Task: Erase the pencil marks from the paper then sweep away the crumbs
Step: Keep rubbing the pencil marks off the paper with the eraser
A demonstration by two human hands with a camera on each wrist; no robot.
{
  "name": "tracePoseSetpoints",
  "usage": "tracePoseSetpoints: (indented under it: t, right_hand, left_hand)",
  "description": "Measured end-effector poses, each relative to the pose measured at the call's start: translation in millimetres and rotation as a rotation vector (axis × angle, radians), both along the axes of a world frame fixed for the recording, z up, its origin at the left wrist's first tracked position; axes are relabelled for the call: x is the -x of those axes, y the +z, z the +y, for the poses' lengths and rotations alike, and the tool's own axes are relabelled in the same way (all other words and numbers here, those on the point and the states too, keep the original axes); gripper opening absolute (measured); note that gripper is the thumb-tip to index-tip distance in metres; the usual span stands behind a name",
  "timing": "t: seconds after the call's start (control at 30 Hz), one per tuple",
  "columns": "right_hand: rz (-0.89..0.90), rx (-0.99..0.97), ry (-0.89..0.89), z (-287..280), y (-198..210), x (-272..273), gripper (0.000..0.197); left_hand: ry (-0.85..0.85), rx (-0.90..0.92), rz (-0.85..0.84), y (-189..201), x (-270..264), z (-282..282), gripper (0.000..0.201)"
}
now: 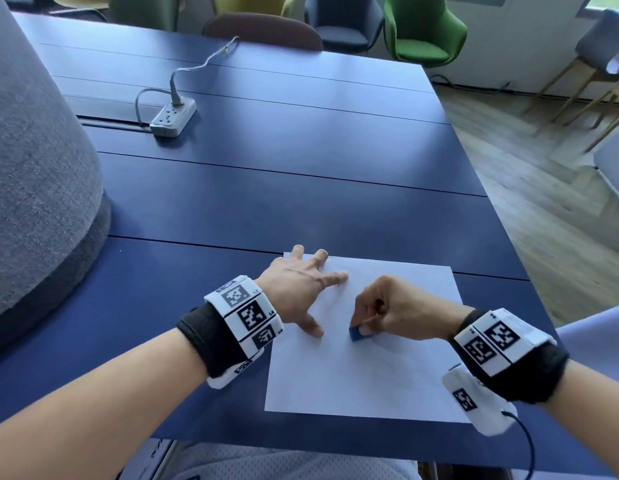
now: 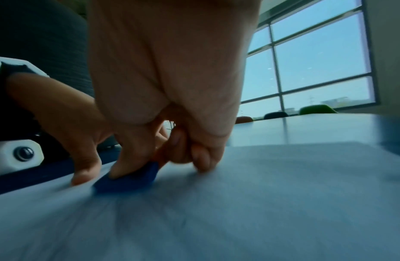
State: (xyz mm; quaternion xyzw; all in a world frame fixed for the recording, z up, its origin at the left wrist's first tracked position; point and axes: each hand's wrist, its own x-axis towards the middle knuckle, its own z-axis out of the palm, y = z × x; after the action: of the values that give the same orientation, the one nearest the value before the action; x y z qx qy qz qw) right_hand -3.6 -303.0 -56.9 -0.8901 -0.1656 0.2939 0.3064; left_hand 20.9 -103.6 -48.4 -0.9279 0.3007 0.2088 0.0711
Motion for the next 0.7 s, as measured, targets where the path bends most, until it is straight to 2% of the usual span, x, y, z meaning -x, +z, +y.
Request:
tracePoseSetpoints:
  t: [0.07,0.13,0.2,0.3,0.37,0.47,0.53,0.63,0.7]
  right_hand:
    - [-0.022,0.024,0.020,4.1,1.3,-5.7,0.016]
    - [-0.137,-0.017,-0.074,9.4,0.5,-11.8,0.017]
    - [-0.165,-0.058,-0.122,8.9,-1.1,-8.3,0.017]
    - [-0.060,-0.013,0.002,2.3,0.5,3.8,0.017]
    - [-0.056,0.016,0.037,2.9,2.7,1.5,0.017]
    - [-0.180,-0.039,-0.088,7.9,-0.8,-1.9,0.018]
    - [-0.133,-0.059,-0.093,4.8,-2.2,5.5,0.018]
    - [0.020,-0.009,0.063,2.7,3.5,17.3,0.015]
    - [-0.025,-0.014,0.043,4.4,2.5,13.3,0.017]
  left_hand:
    - [-0.002,-0.002,0.001,0.6,-0.1,-0.5,0.100]
    - [-0.005,0.000,0.000,1.0,-0.3,-0.4,0.100]
    - [0.002,0.003,0.002,1.2,0.1,0.0,0.099]
    - [0.009,-0.006,0.005,1.4,1.0,-0.5,0.099]
    - [0.005,-0.011,0.004,1.9,1.1,-0.8,0.099]
    - [0.007,-0.012,0.002,1.9,0.6,-1.5,0.099]
    - [0.012,-0.019,0.001,1.6,0.3,-1.2,0.099]
    - [0.006,-0.023,0.004,2.4,-0.2,-1.5,0.099]
    - [0.004,-0.026,0.003,2.9,-0.5,-1.2,0.099]
